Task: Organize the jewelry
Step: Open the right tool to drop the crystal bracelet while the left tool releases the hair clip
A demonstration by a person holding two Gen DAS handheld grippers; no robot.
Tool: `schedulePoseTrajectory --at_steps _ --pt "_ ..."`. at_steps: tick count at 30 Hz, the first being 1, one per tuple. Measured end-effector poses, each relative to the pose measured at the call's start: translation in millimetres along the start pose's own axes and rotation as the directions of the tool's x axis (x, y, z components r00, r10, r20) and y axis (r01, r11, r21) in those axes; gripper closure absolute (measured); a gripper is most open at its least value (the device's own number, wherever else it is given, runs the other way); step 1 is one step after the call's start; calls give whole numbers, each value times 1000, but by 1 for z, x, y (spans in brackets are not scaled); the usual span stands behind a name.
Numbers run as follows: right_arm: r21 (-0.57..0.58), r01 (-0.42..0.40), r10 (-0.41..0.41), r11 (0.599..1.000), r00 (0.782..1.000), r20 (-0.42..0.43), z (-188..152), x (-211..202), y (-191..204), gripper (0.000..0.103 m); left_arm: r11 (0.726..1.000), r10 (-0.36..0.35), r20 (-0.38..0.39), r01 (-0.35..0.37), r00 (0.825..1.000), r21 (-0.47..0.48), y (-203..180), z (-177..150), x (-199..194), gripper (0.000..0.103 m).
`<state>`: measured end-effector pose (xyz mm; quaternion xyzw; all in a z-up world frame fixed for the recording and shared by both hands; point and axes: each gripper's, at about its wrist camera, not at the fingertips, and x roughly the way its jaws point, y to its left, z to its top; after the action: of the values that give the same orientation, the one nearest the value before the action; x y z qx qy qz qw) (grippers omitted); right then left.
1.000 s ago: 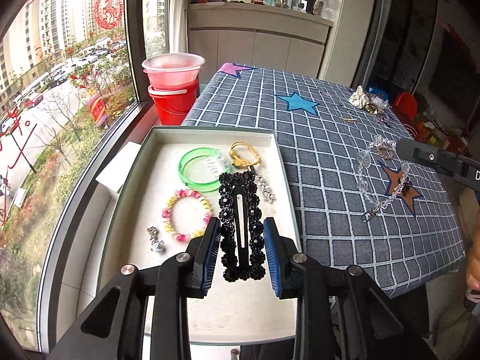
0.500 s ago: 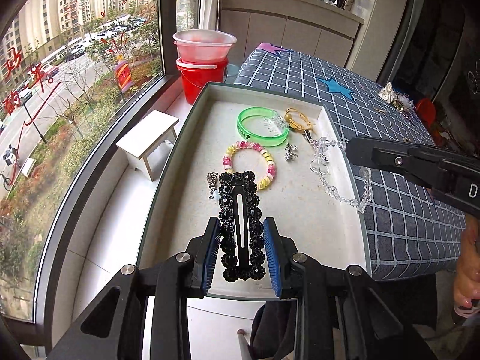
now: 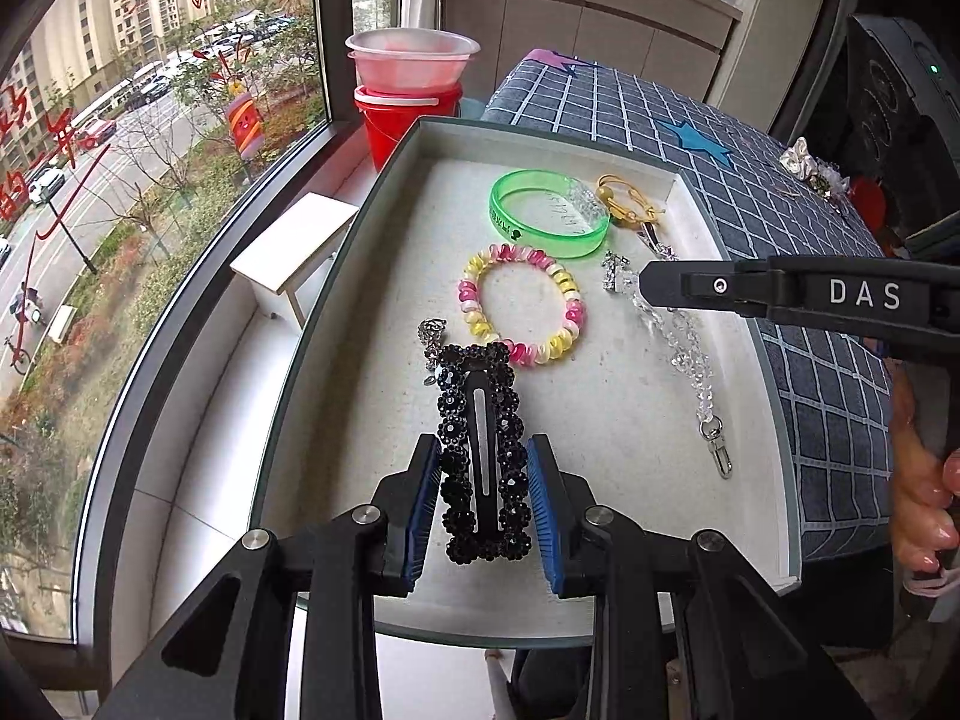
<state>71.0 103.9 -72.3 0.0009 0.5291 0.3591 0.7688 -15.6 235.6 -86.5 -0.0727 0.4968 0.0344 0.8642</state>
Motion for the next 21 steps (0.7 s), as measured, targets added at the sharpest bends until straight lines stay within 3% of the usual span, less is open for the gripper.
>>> schedulePoseTrajectory --at_steps 15,21 --pt "81 74 -71 994 997 -38 13 28 -29 97 999 37 -37 -37 999 -1 -4 9 17 65" --pt "54 85 -83 995 996 -41 10 27 -24 97 999 54 -41 -54 998 -3 -6 12 18 65"
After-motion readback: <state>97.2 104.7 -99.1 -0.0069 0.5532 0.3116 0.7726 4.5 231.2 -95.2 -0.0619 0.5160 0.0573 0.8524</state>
